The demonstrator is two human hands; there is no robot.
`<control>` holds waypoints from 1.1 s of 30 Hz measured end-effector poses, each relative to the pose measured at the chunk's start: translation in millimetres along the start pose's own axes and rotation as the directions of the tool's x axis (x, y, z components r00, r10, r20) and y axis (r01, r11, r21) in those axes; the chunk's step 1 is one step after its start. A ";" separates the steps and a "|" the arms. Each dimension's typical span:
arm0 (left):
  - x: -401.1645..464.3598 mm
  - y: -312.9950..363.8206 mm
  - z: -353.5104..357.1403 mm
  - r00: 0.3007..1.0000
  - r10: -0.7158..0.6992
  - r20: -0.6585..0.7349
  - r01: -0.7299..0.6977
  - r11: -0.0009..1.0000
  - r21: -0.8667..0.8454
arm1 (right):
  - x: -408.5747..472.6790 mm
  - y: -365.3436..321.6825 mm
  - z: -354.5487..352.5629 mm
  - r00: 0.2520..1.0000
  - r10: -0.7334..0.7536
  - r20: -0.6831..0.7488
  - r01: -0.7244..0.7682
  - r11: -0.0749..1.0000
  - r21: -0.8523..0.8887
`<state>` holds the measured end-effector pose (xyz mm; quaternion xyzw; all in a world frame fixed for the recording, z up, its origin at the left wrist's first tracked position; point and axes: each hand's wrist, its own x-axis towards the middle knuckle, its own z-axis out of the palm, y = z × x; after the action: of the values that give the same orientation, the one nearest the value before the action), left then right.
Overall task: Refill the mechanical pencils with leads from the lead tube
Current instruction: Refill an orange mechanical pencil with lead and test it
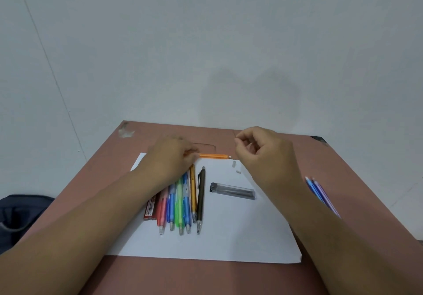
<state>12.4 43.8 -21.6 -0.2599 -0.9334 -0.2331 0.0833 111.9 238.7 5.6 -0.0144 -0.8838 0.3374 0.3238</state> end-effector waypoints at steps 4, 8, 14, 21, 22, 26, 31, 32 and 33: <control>2.0 2.2 -1.3 0.999 -0.043 -0.021 0.043 0.999 -0.016 | -1.6 -5.3 -3.5 0.998 0.056 -0.013 -0.054 0.993 0.106; 3.6 2.2 -0.9 0.992 -0.123 -0.015 0.122 0.991 -0.054 | -2.2 -6.8 -4.2 0.993 0.110 -0.041 -0.099 0.973 0.208; 1.7 -1.9 -3.5 0.988 -0.128 -0.092 0.109 0.976 -0.187 | -0.8 -8.9 -8.9 0.974 0.221 -0.048 -0.181 0.889 0.421; -2.5 -6.6 -1.9 0.987 0.042 -0.154 -0.086 0.954 -0.286 | -1.3 -19.2 -16.7 0.968 0.249 -0.035 -0.160 0.717 0.678; -3.7 -4.9 -2.1 0.982 0.082 -0.170 -0.128 0.950 -0.284 | -1.6 -20.7 -16.8 0.969 0.246 -0.028 -0.153 0.684 0.713; -7.0 0.4 -1.8 0.958 0.208 -0.198 -0.257 0.928 -0.268 | -6.5 -26.4 -16.0 0.984 0.179 0.002 -0.112 0.603 0.790; -8.8 3.9 -1.9 0.945 0.263 -0.196 -0.308 0.917 -0.252 | -13.8 -33.2 -12.2 0.997 0.076 0.004 -0.049 0.599 0.800; -8.7 3.8 -1.7 0.946 0.260 -0.192 -0.304 0.917 -0.257 | -14.7 -33.9 -11.8 0.998 0.056 -0.005 -0.030 0.609 0.792; -8.6 3.4 -1.4 0.947 0.259 -0.189 -0.302 0.917 -0.261 | -15.6 -34.6 -11.9 0.999 0.035 -0.017 -0.009 0.625 0.781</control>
<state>21.6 41.9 -21.4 -0.3822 -0.8336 -0.3703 0.1477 137.8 215.2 24.4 0.1113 -0.6453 0.6905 0.3074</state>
